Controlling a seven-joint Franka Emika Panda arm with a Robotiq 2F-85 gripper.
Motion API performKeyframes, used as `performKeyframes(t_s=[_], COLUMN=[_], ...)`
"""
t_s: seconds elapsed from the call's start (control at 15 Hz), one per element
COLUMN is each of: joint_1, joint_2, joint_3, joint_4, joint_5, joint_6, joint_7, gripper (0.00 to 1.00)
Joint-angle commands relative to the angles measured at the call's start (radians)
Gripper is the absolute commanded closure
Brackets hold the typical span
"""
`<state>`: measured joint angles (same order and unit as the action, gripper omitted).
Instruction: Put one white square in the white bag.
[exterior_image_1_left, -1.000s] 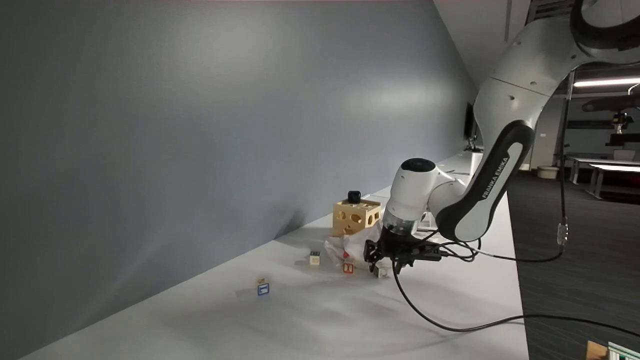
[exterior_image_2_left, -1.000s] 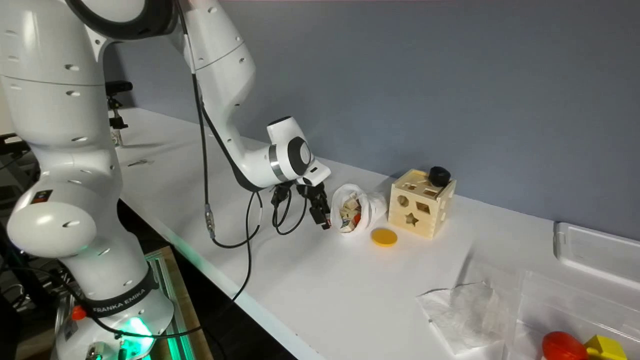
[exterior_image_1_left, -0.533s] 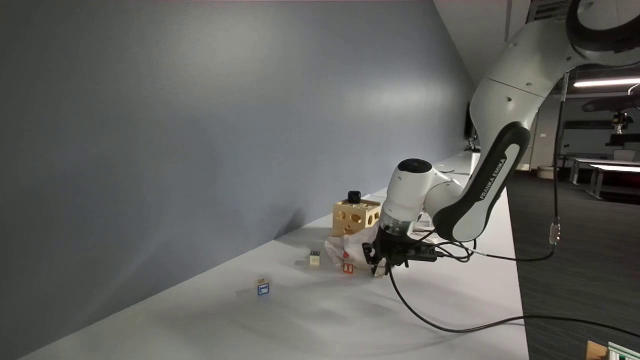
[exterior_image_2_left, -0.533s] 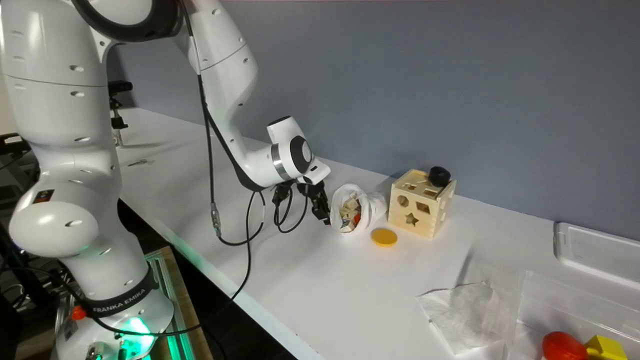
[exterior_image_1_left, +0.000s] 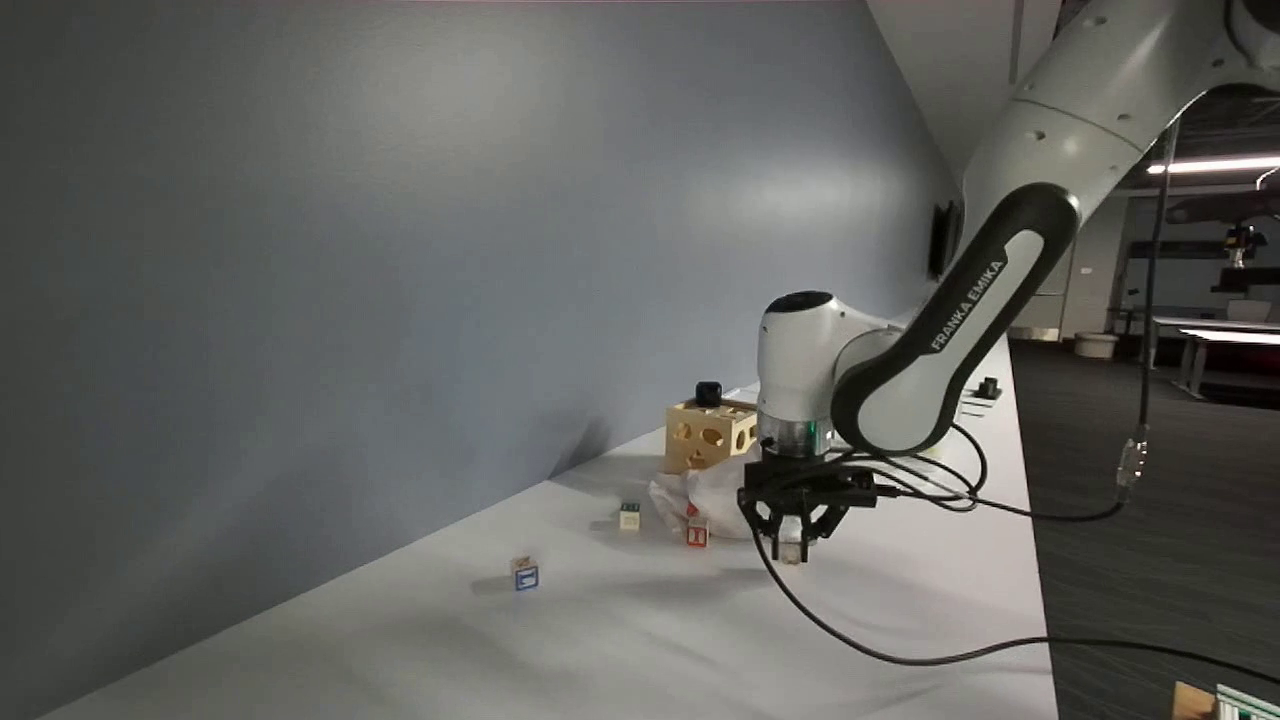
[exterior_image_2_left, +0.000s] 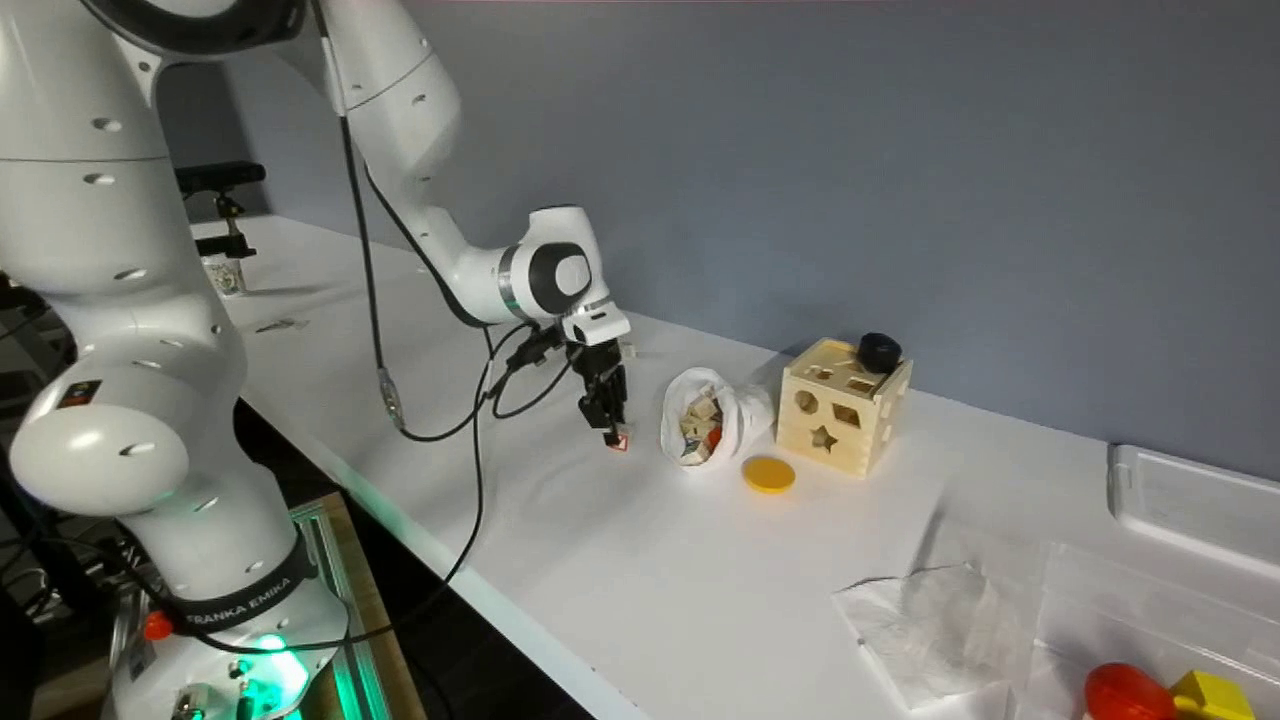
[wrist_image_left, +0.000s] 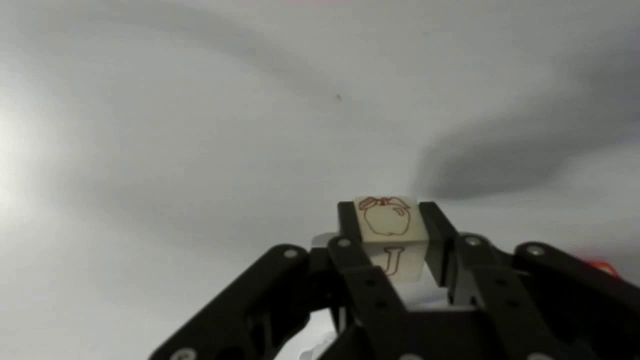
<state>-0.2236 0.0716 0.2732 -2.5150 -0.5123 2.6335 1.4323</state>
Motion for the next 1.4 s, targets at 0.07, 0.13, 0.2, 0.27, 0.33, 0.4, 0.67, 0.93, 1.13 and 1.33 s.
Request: performKeyframes(t_s=[0.07,0.13,0.2,0.27,0.33,0.4,0.67,0.93,1.13,1.33], joint_1=[0.111,0.113,0.107,0.100,0.094,0.091,0.077,0.040,0.021,0.014], joint_2=[-0.199,-0.221,-0.233,-0.242,-0.243,-0.240,-0.190,-0.130,-0.086,-0.043], joint_3=[-0.139,-0.157,-0.171,-0.183,-0.194,-0.204,-0.211,-0.213,-0.224,-0.231], joint_4=[-0.010,0.000,0.008,0.014,0.014,0.012,0.012,0.027,0.032,0.041], joint_5=[0.081,0.067,0.044,0.040,0.038,0.036,-0.028,-0.195,-0.274,-0.342], joint_6=[-0.096,-0.118,-0.126,-0.124,-0.103,-0.076,0.045,0.120,0.163,0.220], joint_7=[-0.020,-0.016,-0.003,-0.011,-0.021,-0.033,-0.011,0.086,0.146,0.198], gripper=[0.91,0.91,0.91,0.91,0.91,0.91,0.91,0.91,0.91,0.91])
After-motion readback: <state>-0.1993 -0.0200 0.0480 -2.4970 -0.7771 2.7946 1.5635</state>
